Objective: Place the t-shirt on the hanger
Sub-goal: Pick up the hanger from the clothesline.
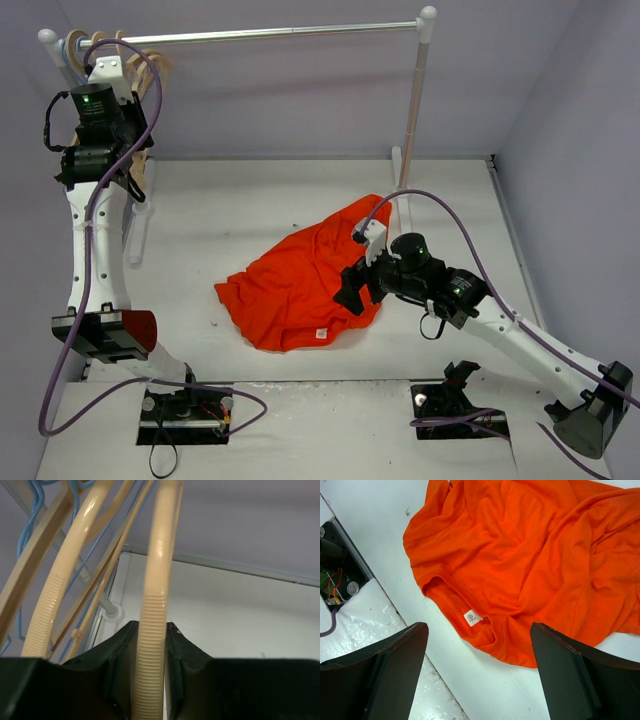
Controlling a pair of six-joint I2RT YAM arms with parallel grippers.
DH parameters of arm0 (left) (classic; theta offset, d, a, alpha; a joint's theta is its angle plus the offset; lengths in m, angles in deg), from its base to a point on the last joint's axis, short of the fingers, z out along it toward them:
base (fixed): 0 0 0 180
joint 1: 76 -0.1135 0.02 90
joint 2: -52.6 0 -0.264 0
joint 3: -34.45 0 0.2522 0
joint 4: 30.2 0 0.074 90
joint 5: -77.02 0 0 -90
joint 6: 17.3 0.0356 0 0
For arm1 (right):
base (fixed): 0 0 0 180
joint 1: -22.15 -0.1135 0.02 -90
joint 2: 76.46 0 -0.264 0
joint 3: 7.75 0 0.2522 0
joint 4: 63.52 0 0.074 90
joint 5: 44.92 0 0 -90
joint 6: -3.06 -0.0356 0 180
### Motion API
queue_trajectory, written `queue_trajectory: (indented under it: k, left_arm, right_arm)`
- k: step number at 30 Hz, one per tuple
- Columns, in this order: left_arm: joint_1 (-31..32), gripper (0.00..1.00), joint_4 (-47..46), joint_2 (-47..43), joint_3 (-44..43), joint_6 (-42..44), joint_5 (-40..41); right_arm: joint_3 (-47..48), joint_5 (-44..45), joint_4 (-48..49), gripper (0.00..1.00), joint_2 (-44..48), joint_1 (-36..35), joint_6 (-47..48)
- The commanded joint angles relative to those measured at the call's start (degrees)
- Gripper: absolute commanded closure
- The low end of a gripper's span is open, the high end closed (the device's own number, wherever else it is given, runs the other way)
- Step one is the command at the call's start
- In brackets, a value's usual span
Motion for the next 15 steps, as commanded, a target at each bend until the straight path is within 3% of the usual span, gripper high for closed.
queue_trajectory:
  k: [1,4,7,15]
  left_arm:
    - [-0.35,0.77,-5.17,-1.81,-3.19,-0.09,-2.10]
    - [-0.35,0.85,-5.43,-1.29,-3.28,-0.18,-2.18]
    - [-0.35,1.00,-5.87,-1.11,-3.37,-0.18,-3.58]
    - [-0.35,1.00,-15.18,-5.24,2.86,1.23,-10.44]
  right_arm:
    - [2.58,0.44,3.44,0.14,-0.62,0.02,-0.30]
    - [2.76,0.44,3.45,0.14,-0.88,0.02,-0.39]
    - [3.20,0.61,3.18,0.14,-1.23,0.02,-0.39]
    - [3.90,1.32,3.09,0.14,-1.76,-0.07,-0.22]
